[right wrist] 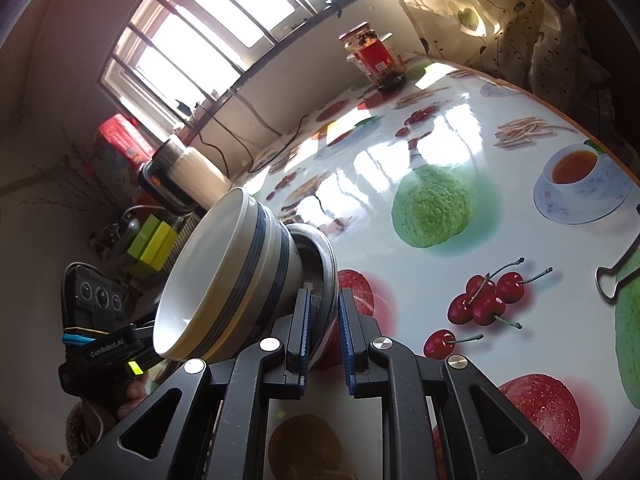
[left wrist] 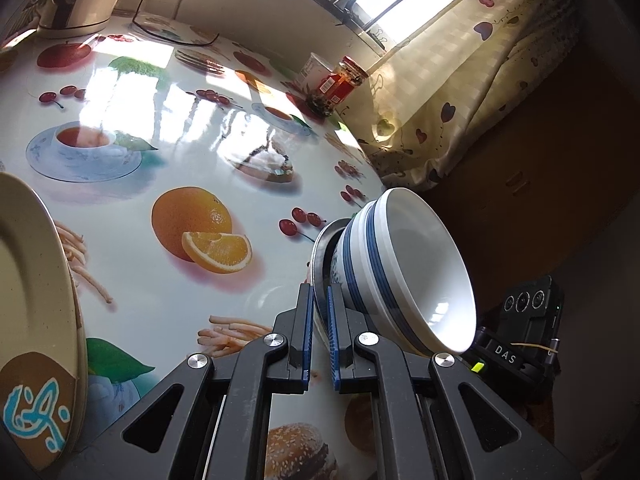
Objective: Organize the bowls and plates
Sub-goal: 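Carry the basin with bowls over the cream plate stack with both tools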
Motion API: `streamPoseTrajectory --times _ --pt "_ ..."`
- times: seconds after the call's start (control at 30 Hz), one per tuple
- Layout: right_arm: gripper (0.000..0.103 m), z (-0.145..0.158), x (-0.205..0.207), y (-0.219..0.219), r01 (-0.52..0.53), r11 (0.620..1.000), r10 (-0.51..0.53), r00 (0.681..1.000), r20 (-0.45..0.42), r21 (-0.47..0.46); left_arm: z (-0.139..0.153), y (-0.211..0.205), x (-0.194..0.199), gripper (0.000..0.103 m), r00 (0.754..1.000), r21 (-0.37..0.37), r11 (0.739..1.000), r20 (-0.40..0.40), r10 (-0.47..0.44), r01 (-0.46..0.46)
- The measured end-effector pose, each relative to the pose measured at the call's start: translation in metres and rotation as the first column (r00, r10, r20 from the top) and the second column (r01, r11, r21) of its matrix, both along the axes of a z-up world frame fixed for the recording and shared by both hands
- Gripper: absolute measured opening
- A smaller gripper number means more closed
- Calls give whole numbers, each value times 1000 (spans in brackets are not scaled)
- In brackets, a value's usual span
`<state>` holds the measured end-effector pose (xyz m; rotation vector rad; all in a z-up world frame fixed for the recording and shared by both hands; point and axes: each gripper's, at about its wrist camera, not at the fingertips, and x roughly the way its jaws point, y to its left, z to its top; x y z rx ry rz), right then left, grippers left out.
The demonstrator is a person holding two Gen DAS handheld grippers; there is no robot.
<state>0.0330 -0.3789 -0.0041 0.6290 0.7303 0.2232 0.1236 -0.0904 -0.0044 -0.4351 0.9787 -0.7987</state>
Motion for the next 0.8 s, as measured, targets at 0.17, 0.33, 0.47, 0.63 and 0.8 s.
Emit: streamPoseTrajectory --times 0.17,0.33,0.47,0.63,0.8 --pt "14 6 5 10 -27 1000 27 1000 9 -6 5 11 -2 6 1000 5 1000 6 28 -28" --pt "14 10 11 21 -54 999 54 998 10 -9 10 22 -4 6 998 1 999 16 54 -54" --pt "14 12 15 30 -75 997 75 997 10 -11 11 33 -4 5 997 -6 997 15 79 -79" --pt "14 15 20 39 -99 995 99 995 11 -12 13 44 -5 5 994 -6 994 18 106 -106" --pt "14 17 26 50 -124 992 124 992 13 -16 15 56 -7 5 991 -12 991 17 136 -136"
